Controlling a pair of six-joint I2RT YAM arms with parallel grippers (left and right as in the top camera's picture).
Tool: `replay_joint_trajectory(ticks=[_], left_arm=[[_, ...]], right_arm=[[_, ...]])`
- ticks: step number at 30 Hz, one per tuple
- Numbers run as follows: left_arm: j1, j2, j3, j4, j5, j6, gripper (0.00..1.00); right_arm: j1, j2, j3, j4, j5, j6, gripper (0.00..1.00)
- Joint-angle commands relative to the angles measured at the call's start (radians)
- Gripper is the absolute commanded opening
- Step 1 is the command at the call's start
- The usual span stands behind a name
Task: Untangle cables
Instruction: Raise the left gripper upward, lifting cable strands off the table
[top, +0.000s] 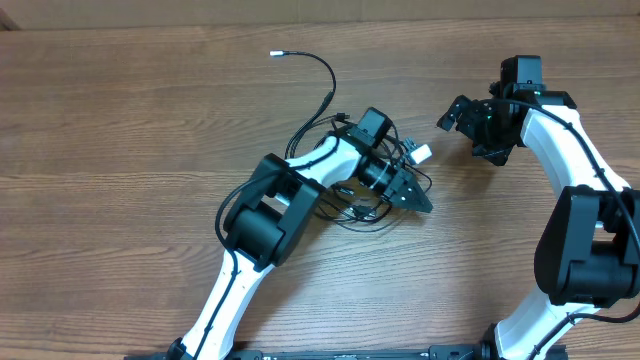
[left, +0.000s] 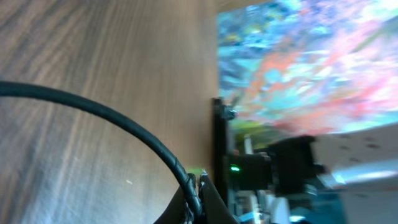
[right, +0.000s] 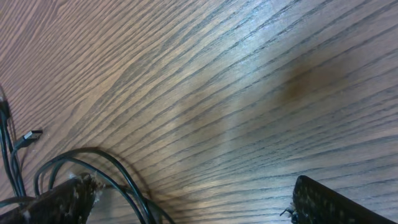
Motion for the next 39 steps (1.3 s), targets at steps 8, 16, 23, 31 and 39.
replay_joint_trajectory(ticks=[8, 16, 23, 31, 39], left_arm=[[0.067, -0.299, 0.011, -0.05, 0.111, 0.044, 0.04], [0.119, -0.537, 0.011, -0.028, 0.103, -0.003, 0.04], [0.161, -0.674, 0.011, -0.025, 0.105, -0.101, 0.04], [0.164, -0.714, 0.011, -0.032, 0.104, -0.159, 0.04], [0.167, -0.714, 0.011, -0.032, 0.105, -0.188, 0.04]], right_arm=[[0.001, -0.025, 0.016, 0.002, 0.006, 0.001, 1.0], [0.001, -0.025, 0.016, 0.002, 0.006, 0.001, 1.0], [0.001, -0.025, 0.016, 0.002, 0.006, 0.001, 1.0], [0.001, -0.025, 0.016, 0.002, 0.006, 0.001, 1.0], [0.001, -0.025, 0.016, 0.002, 0.006, 0.001, 1.0]])
